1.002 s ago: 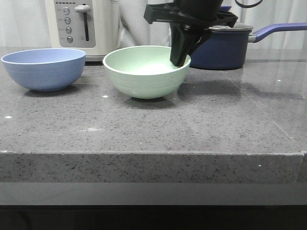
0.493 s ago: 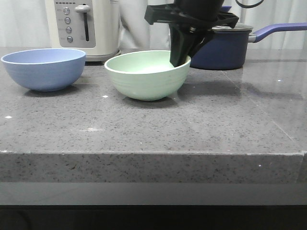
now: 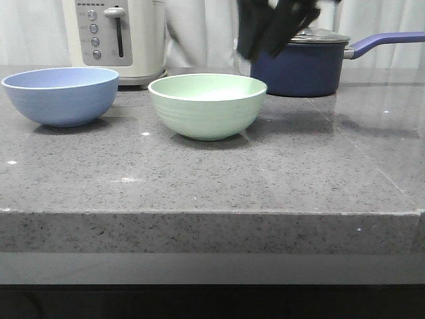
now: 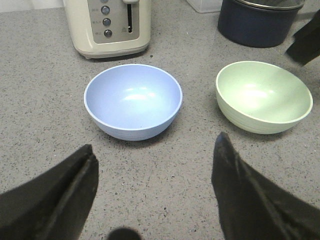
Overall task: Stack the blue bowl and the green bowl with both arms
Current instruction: 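Open the right gripper and raise it off the green bowl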
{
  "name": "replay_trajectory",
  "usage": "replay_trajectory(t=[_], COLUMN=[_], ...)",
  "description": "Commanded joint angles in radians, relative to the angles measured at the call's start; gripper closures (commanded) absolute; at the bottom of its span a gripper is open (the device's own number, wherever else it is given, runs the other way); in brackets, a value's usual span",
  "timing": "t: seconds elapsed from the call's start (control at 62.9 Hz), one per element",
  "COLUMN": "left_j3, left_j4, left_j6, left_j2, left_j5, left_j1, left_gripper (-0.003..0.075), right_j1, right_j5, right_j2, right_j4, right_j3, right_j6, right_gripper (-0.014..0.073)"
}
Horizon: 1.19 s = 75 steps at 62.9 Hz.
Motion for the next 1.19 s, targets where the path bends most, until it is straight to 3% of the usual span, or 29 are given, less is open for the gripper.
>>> replay_trajectory(t=[0.0,0.429,0.509,0.62,0.779,0.938,1.176], left_j3=[-0.028,-0.028,-0.028,-0.028,-0.028,-0.028,-0.028], left_j4=[-0.005,-0.005,-0.005,-0.005,-0.005,-0.005,-0.005], left_j6=[0.002,0.002,0.002,0.002,0.002,0.002,0.002], left_j2=[0.006,0.006,0.006,0.006,0.006,0.006,0.006], left_j5=[-0.072,-0.072,-0.072,-0.072,-0.072,-0.072,-0.072], left_j1=[-0.008,-0.008,-0.008,-0.008,-0.008,-0.008,-0.008], left_gripper=[0.0248,0.0248,0.0248,0.0248,0.0248,0.0248,0.0248], right_j1=[-0.007,-0.084,-0.084,-0.084,-0.083,-0.082,-0.082], right_j5=[-0.024,-0.161,-0.2,-0.245,-0.27,-0.287,-0.315], right_j2=[-0.121,-0.301,-0.301,-0.301,-0.292,-0.259,-0.208], right_j4=[-0.049,-0.033,-0.002,0.074,0.263,0.412,0.433], right_j3=[0.002,0.361,0.421,0.48,0.516,0.516,0.516], right_j6=[-0.001,-0.011,-0.031,-0.115,-0.338,-0.516,-0.559], right_gripper=[0.0248,0.0253,0.0297,0.0416,0.0594,0.0617,0.0637])
